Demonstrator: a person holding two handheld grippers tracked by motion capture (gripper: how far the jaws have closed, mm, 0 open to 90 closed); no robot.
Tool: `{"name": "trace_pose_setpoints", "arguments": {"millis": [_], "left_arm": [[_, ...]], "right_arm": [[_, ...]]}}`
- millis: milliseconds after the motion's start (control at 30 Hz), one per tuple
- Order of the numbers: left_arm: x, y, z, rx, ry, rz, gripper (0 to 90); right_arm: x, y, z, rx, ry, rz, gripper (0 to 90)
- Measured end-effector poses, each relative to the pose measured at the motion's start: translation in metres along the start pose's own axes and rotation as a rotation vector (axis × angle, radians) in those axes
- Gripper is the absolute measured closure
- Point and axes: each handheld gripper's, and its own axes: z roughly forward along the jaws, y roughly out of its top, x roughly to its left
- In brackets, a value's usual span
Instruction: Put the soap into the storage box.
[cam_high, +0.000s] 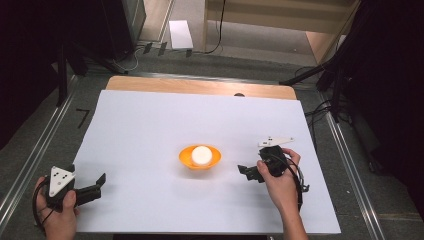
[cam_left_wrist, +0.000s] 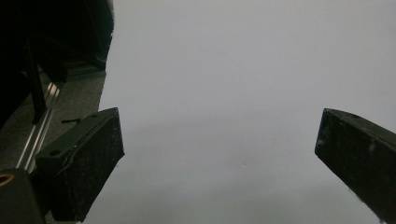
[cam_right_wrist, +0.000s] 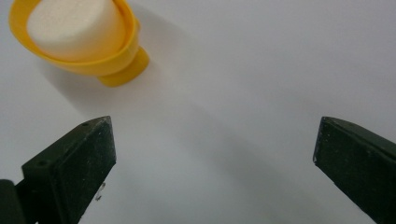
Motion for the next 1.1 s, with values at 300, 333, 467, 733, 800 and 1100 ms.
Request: {"name": "trace_pose_setpoints", "arguments": {"millis": [300, 333, 467, 733, 800, 1100], "left_arm": [[0.000, 0.000, 0.000, 0.002, -0.001, 0.003, 1.3], [0.000, 0.000, 0.000, 0.002, -0.001, 0.003, 1.3], [0.000, 0.000, 0.000, 0.002, 0.000, 0.003, 1.3], [0.000, 0.000, 0.000, 0.000, 0.000, 0.004, 1.3], [0.000, 0.000, 0.000, 0.000, 0.000, 0.003, 1.3], [0.000, 0.000, -0.001, -0.005, 0.000, -0.001, 1.3]], "right_arm": [[-0.019, -0.027, -0.009, -0.027, -0.010, 0.042, 0.0], [-0.019, -0.027, -0.009, -0.027, -0.010, 0.042, 0.0], [-0.030, -0.041, -0.013, -0.045, -0.019, 0.073, 0.0], [-0.043, -0.061, -0.020, -0.062, -0.037, 0.105, 0.0], [-0.047, -0.066, -0.022, -0.069, -0.044, 0.110, 0.0], [-0.068, -0.091, -0.040, -0.103, -0.100, 0.135, 0.0]]}}
